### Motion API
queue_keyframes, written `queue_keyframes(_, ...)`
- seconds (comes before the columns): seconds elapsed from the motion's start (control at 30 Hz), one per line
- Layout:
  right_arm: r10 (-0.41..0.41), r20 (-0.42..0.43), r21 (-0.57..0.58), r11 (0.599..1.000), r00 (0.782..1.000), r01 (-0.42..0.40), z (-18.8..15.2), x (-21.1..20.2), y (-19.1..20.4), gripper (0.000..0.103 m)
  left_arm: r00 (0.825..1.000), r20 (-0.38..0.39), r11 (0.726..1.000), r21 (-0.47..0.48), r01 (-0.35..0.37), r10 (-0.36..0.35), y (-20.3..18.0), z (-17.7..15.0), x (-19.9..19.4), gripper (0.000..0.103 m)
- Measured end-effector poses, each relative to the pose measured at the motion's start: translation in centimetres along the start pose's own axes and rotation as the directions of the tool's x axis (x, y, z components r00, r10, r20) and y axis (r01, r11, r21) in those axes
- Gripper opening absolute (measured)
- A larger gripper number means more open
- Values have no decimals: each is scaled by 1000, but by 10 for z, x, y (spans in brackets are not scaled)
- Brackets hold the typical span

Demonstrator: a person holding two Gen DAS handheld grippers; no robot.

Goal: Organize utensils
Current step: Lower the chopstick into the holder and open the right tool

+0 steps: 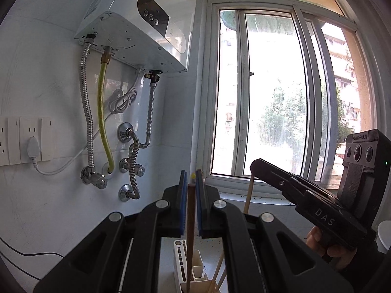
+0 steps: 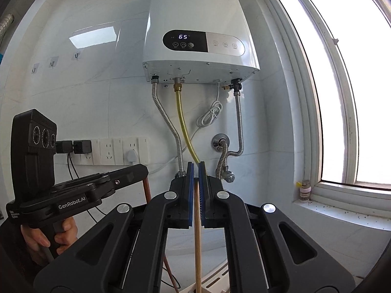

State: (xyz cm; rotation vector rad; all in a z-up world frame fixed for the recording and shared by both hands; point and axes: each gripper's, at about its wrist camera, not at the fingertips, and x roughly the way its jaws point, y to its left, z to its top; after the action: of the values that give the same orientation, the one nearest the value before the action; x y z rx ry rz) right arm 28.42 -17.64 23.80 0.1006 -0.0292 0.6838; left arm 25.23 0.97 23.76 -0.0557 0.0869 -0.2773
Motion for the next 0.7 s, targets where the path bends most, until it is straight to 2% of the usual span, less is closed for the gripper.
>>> queue_keyframes(0.23, -20, -60, 60, 998, 998, 23, -24, 20, -16, 3, 997, -64, 999, -29, 33, -35, 5, -24, 29, 6)
queue_keyframes(0.37, -34, -119, 75, 996, 992, 43, -46, 27, -21, 3, 992, -116, 995, -82, 49, -58, 13, -46, 41, 6)
queue_keyframes(0.7, -48, -279, 108, 991, 959, 81, -93, 34, -25, 3, 979, -194, 995, -86, 43, -59, 11, -86, 44, 6)
